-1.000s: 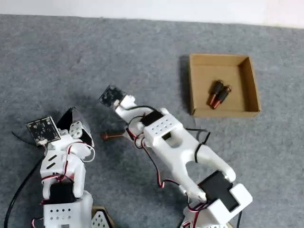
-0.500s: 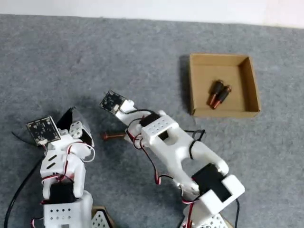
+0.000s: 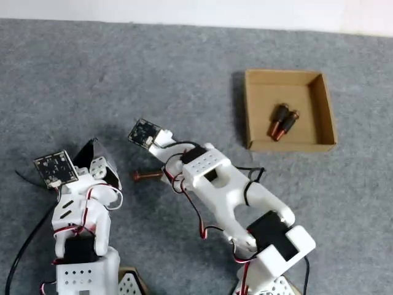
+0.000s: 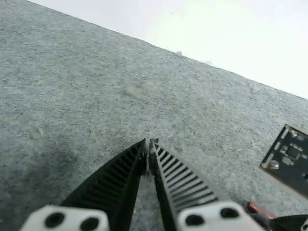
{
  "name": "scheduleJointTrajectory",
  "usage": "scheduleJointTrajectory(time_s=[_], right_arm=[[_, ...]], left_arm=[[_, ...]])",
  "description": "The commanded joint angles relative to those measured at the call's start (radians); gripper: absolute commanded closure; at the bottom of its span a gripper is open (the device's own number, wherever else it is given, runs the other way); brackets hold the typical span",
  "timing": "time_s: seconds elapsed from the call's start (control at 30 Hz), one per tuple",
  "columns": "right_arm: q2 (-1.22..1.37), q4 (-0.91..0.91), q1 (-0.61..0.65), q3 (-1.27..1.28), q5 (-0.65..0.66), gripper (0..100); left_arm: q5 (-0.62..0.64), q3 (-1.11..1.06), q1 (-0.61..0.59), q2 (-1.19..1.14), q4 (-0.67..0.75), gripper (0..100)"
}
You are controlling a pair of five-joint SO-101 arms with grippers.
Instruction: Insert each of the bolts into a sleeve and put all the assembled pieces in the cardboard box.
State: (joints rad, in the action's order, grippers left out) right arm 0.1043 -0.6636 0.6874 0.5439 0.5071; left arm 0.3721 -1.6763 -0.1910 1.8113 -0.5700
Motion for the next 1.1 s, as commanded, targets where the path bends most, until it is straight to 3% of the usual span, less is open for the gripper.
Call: scheduleJointTrajectory(time_s=[0.0, 0.43, 0.7, 1.07], right_arm=[[0.035, 0.008, 0.005, -0.004, 0.015, 75.3], [0.168, -0.071, 0.005, -0.142, 0.066, 75.6], [0.168, -0.14, -0.008, -0.147, 0.069, 95.3], [0.165, -0.156, -0.028, -0.148, 0.069, 95.9]], left_arm=[[0.002, -0.019, -0.008, 0.016, 0.018, 97], [0.0, -0.019, -0.007, 0.016, 0.017, 97], [0.0, -0.019, -0.007, 0.016, 0.017, 97], [0.0, -0.019, -0.007, 0.016, 0.017, 97]])
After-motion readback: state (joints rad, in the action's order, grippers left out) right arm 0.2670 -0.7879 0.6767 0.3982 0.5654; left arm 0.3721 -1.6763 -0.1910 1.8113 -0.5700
